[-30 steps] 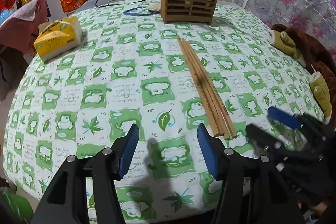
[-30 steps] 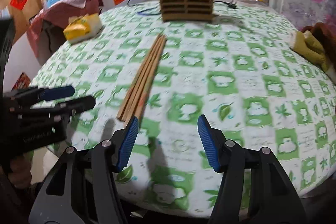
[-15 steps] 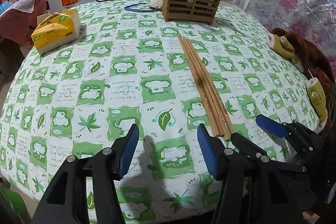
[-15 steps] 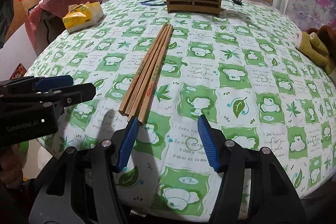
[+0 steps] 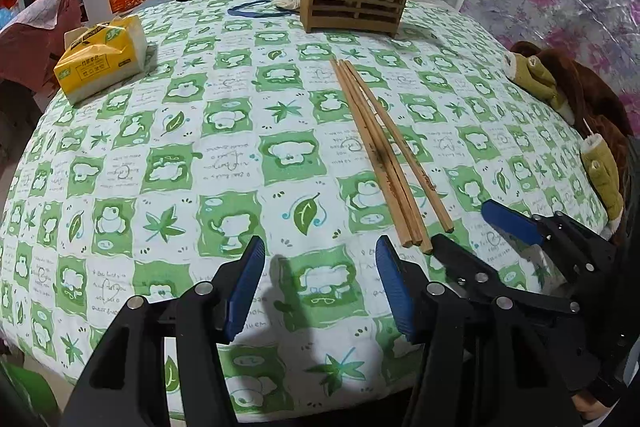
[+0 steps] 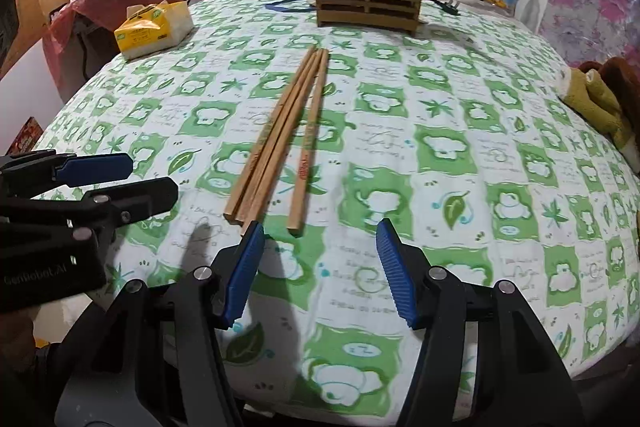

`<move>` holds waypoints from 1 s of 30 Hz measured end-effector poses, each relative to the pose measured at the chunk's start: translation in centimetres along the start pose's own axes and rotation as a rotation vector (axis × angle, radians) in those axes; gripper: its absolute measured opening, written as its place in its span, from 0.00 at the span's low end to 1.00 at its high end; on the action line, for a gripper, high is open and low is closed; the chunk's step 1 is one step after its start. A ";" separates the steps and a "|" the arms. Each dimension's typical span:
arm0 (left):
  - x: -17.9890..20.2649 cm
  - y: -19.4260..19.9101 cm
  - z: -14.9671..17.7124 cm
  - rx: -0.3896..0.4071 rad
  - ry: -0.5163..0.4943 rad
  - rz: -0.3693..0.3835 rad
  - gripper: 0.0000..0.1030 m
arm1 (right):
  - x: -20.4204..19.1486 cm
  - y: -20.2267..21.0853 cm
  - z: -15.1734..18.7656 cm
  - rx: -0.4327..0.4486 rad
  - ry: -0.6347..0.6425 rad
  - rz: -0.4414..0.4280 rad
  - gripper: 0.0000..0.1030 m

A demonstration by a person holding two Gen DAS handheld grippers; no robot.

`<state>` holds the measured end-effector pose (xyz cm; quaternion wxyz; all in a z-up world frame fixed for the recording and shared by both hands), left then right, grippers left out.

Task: Organize utensils
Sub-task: 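Close the right tool on a single chopstick from the pile, then hold the chopstick in the right tool while aligning the left tool over another chopstick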

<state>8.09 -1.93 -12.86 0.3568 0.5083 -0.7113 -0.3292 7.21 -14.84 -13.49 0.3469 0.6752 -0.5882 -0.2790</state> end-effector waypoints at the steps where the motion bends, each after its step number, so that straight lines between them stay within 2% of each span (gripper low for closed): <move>1: 0.0 0.0 0.0 0.001 -0.002 -0.001 0.55 | 0.0 -0.1 0.0 0.003 0.000 0.000 0.56; 3: 0.1 0.0 0.0 0.001 -0.007 -0.007 0.55 | 0.0 -0.2 -0.2 0.004 -0.005 -0.008 0.48; 4: 0.1 0.0 0.0 0.000 -0.008 -0.009 0.55 | 0.1 -0.2 -0.4 0.010 -0.010 -0.014 0.34; 5: 0.0 0.0 0.0 -0.002 -0.006 -0.008 0.55 | 0.2 -0.3 -0.5 0.012 -0.019 -0.024 0.13; 6: 0.0 0.0 0.0 -0.002 -0.004 -0.007 0.55 | 0.3 -0.4 -0.6 0.010 -0.036 -0.056 0.07; 11: 0.3 -0.1 0.0 0.000 -0.014 0.006 0.55 | 1.8 -0.2 -0.6 -0.004 -0.116 -0.117 0.06; 15: 1.4 -0.3 0.1 -0.007 -0.040 0.027 0.55 | 4.0 0.3 -0.5 0.000 -0.168 -0.110 0.06; 20: 2.4 -0.9 0.3 -0.023 -0.065 0.030 0.55 | 4.9 0.3 -0.2 -0.006 -0.178 -0.104 0.06; 30: 2.6 -2.1 0.3 -0.045 -0.043 0.023 0.55 | 4.6 -0.1 0.2 -0.023 -0.176 -0.134 0.06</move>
Point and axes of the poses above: each gripper's, at about its wrist camera, not at the fingertips, and y roughly against the way its jaws point, x to its right, z to its underside, the point moved 5 cm from there along -y, roughly the way its jaws point, and after that the axes turned 4 degrees about z, right-handed, at the moved point
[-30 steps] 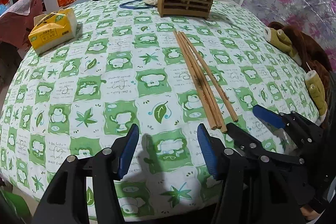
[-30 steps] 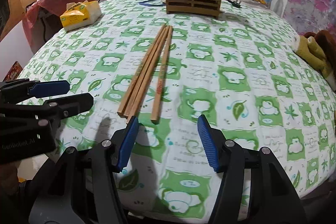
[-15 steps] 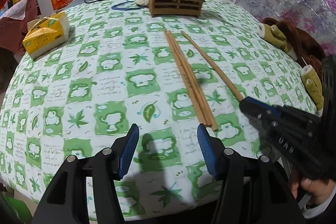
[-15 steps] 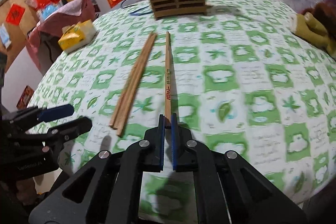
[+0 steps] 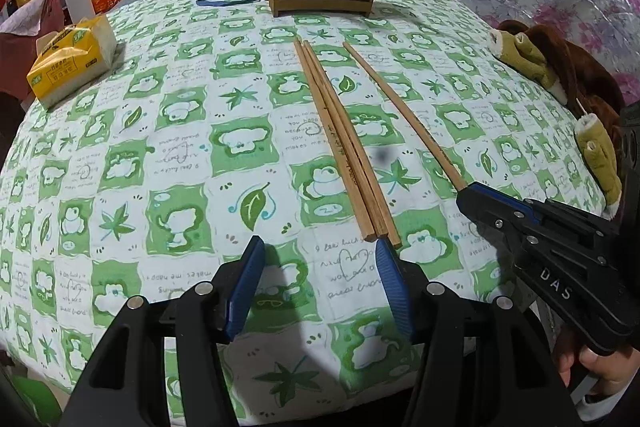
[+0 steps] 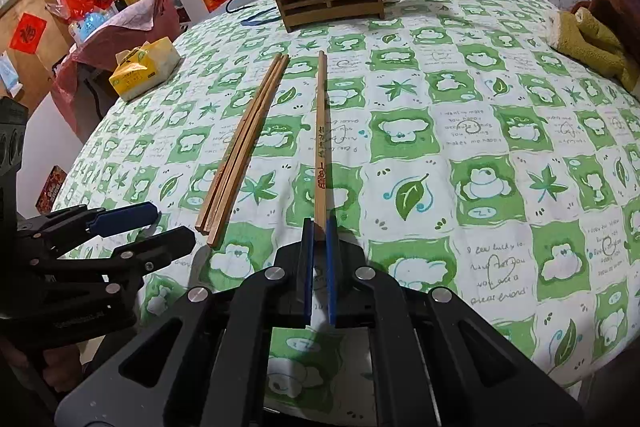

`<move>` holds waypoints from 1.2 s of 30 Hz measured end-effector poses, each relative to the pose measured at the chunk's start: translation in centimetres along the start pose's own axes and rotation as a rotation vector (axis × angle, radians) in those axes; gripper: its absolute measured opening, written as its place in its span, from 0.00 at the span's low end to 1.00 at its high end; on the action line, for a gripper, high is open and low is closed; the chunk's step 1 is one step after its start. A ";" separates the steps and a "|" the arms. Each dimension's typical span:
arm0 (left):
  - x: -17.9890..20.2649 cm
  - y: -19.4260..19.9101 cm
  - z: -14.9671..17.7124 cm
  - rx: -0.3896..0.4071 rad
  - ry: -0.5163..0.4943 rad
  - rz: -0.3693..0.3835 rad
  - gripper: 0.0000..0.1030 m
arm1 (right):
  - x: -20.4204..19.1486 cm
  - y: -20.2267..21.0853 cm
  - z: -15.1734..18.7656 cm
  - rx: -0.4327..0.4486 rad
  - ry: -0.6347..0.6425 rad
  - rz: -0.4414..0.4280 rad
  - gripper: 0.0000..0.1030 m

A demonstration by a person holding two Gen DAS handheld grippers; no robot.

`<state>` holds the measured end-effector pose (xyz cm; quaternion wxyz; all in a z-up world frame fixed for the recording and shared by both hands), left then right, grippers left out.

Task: Organize utensils
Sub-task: 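Hold the chopstick in the right tool while aligning the left tool over another chopstick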

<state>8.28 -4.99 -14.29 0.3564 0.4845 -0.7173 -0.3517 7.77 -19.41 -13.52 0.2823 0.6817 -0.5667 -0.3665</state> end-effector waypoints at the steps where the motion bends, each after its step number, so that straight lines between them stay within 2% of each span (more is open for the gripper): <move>1: 0.1 -0.1 0.0 0.000 -0.003 -0.004 0.55 | 0.0 0.0 0.0 0.001 0.001 0.001 0.06; 9: 0.2 -0.6 -0.5 0.009 -0.008 -0.042 0.55 | 0.1 0.0 0.0 0.000 0.001 0.002 0.06; 14: -1.3 -0.4 -0.5 0.026 -0.006 -0.103 0.55 | 0.0 0.1 0.0 0.002 0.005 0.002 0.06; 18: -2.4 0.0 -0.6 0.024 0.032 -0.092 0.55 | -0.1 0.1 0.0 0.000 0.009 0.000 0.07; 26: -1.1 -0.6 -0.7 0.030 -0.009 -0.101 0.55 | -0.4 0.1 0.0 -0.001 0.016 0.000 0.07; 36: -1.1 -1.0 -1.4 0.032 0.010 -0.099 0.55 | -0.4 0.0 0.0 0.000 0.015 0.000 0.07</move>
Point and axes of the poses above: each gripper's, at about its wrist camera, not at the fingertips, and y roughly against the way its jaws point, x to its right, z to its underside, the point moved 5 cm from there along -y, roughly the way its jaws point, and after that the axes turned 4 degrees about z, right-handed, at the moved point
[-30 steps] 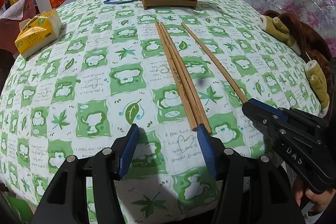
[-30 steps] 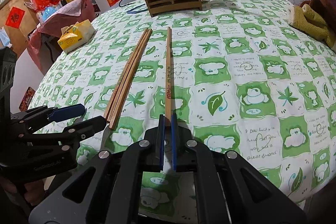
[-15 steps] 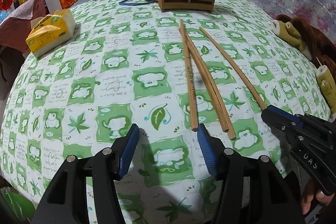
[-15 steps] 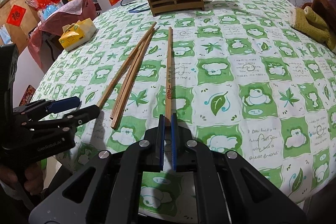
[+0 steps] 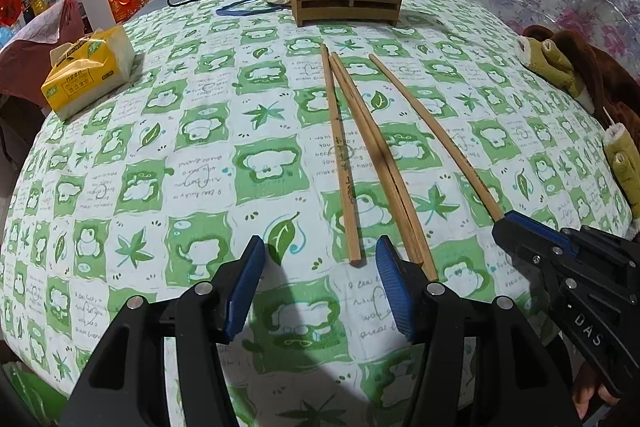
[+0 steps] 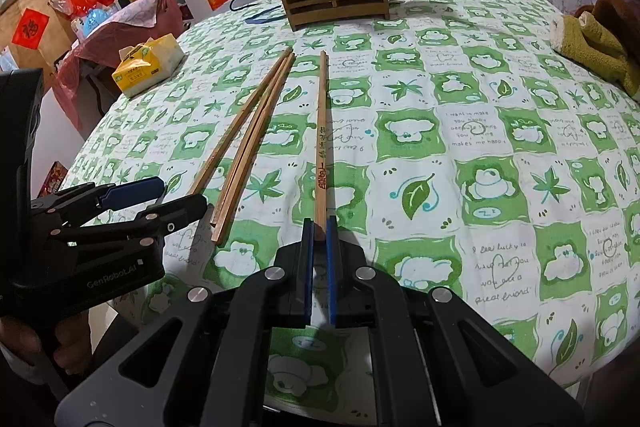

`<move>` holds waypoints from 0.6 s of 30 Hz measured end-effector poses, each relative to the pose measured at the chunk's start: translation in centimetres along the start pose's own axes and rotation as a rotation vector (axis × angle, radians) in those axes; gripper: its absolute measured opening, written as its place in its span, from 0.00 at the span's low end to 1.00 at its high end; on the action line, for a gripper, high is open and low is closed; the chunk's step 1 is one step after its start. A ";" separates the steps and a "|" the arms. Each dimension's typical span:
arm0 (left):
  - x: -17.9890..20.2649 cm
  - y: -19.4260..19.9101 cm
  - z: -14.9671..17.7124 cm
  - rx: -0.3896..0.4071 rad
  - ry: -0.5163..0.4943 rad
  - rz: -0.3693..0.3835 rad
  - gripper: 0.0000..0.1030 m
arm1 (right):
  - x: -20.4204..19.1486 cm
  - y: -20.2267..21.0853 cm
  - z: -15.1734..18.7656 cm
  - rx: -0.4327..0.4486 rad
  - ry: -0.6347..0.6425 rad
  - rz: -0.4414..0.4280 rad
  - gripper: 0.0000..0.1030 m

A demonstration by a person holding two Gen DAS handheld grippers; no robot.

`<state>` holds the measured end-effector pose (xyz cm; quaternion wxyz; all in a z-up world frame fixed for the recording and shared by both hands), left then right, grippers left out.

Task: Organize utensils
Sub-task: 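Hold the chopstick in the right tool while aligning the left tool over another chopstick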

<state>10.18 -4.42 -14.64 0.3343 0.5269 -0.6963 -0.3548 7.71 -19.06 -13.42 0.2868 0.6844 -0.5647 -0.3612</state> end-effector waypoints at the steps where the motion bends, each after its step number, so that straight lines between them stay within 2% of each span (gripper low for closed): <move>1: 0.0 0.0 -0.1 0.000 0.001 -0.001 0.55 | 0.0 0.0 0.0 -0.001 -0.001 0.000 0.07; 18: 0.2 -0.5 -0.4 0.018 -0.032 -0.008 0.54 | 0.2 0.0 0.0 0.002 0.004 0.013 0.07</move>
Point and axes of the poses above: each gripper's, at about its wrist camera, not at the fingertips, and y roughly against the way its jaws point, x to its right, z to its underside, the point moved 5 cm from there along -y, roughly the way its jaws point, and after that the axes turned 4 degrees about z, right-handed, at the moved point
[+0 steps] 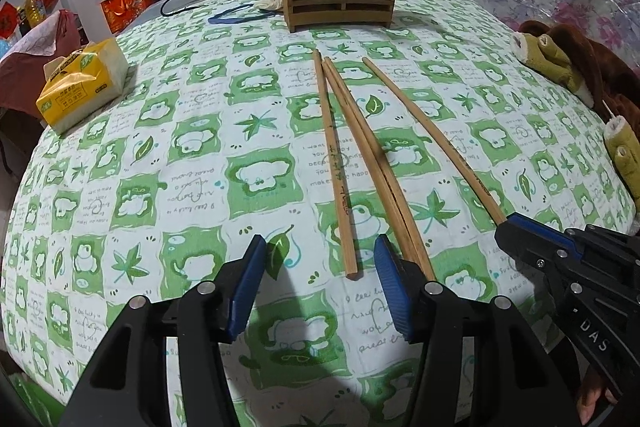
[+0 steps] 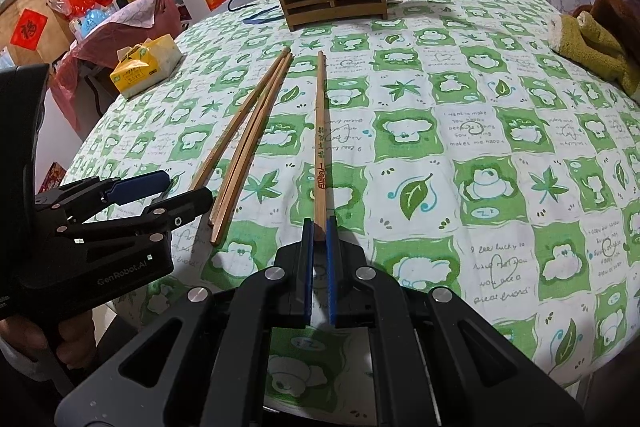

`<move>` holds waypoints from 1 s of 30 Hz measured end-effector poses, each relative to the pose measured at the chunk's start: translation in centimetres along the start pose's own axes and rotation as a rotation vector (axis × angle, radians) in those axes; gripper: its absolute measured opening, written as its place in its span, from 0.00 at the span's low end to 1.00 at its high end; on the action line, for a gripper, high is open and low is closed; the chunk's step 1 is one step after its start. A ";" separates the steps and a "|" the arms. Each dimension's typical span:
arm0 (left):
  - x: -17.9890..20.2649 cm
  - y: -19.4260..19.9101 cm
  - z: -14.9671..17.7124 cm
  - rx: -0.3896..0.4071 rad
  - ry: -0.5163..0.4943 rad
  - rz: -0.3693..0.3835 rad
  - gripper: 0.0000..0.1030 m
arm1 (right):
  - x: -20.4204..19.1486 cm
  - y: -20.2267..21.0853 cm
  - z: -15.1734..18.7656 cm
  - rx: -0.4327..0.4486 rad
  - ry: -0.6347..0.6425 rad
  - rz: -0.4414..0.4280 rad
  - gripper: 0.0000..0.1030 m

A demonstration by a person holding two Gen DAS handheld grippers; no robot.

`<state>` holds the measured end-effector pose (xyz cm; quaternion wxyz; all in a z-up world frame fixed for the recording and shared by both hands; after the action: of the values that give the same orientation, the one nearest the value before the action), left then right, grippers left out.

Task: Organize utensils
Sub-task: 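Hold the chopstick in the right tool while aligning the left tool over another chopstick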

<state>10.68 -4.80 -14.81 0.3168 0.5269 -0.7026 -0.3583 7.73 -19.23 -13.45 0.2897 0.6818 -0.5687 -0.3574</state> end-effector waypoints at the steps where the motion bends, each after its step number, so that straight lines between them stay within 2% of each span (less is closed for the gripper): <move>1: 0.0 0.0 0.1 0.003 0.003 -0.005 0.54 | 0.0 0.0 0.0 0.001 0.006 0.007 0.07; 15: 0.2 0.2 0.4 0.045 0.010 -0.021 0.56 | -0.8 -0.3 0.1 0.048 0.055 0.056 0.08; 19: 0.3 0.2 0.4 0.052 0.000 -0.021 0.56 | -1.5 -0.3 0.3 0.088 0.132 0.106 0.09; 22: 0.2 0.2 0.5 0.048 -0.002 -0.015 0.55 | -1.1 -0.2 0.1 0.076 0.103 0.084 0.10; 24: 0.1 0.3 0.5 0.045 0.001 -0.008 0.54 | -0.7 -0.1 0.0 0.058 0.070 0.043 0.17; 25: 0.1 0.3 0.5 0.046 0.001 -0.004 0.54 | -0.6 0.0 0.0 0.052 0.056 0.010 0.28; 27: 0.0 0.3 0.5 0.051 -0.004 0.000 0.54 | -0.9 0.1 0.2 0.052 0.058 -0.007 0.40; 28: 0.0 0.3 0.6 0.053 -0.006 0.000 0.54 | -1.1 0.2 0.3 0.053 0.068 0.003 0.43; 30: 0.0 0.3 0.5 0.054 -0.004 0.000 0.54 | -1.5 0.2 0.5 0.058 0.097 0.033 0.43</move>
<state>10.07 -4.66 -14.84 0.3010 0.5344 -0.7127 -0.3405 7.07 -17.73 -13.39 0.3026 0.6971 -0.5753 -0.3025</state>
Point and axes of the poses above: each gripper's, at about its wrist camera, not at the fingertips, and y roughly against the way its jaws point, x to its right, z to its underside, the point moved 5 cm from there along -y, roughly the way its jaws point, and after that the axes turned 4 degrees about z, right-handed, at the moved point
